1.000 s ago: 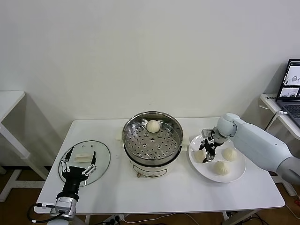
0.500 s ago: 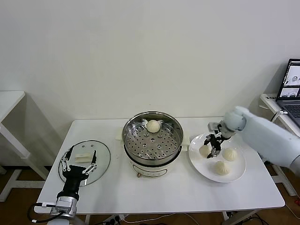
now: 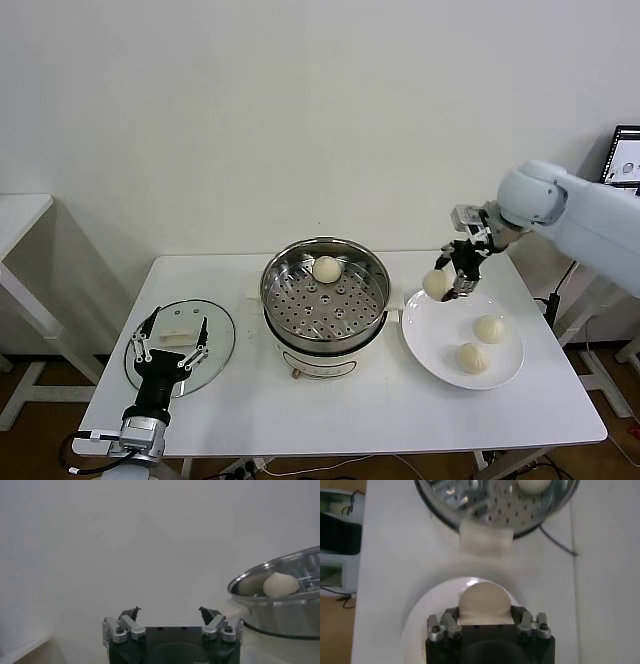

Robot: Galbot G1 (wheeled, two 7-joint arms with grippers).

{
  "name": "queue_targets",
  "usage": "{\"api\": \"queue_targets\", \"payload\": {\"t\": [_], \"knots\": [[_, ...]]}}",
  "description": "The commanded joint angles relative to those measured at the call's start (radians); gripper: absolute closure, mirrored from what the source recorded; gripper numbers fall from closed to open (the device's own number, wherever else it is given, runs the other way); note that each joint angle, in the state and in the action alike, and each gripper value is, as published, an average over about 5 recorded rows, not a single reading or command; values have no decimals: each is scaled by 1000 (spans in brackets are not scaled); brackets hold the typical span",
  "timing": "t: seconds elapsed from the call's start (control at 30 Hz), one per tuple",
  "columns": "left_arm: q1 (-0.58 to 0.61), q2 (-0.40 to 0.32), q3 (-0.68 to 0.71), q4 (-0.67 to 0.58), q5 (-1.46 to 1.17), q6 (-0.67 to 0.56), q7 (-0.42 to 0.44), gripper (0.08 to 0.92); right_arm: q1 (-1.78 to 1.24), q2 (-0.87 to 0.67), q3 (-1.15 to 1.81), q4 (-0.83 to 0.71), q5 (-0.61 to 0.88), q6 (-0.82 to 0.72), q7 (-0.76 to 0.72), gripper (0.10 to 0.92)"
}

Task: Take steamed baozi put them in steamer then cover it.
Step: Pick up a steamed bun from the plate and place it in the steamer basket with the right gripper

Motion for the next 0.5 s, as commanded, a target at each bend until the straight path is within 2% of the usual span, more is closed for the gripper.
{"api": "queue_targets", "payload": {"t": [0.03, 0.27, 0.5], "knots": [[0, 1, -1, -6, -1, 0, -1, 177, 246, 131, -148, 125, 183, -168, 23, 321], [0, 4, -19, -6, -3, -1, 0, 177, 141, 395, -80, -3, 193, -225, 62, 321], [9, 14, -27, -10, -2, -2, 1, 177, 15, 589, -30, -195, 127, -216, 62, 321]]}}
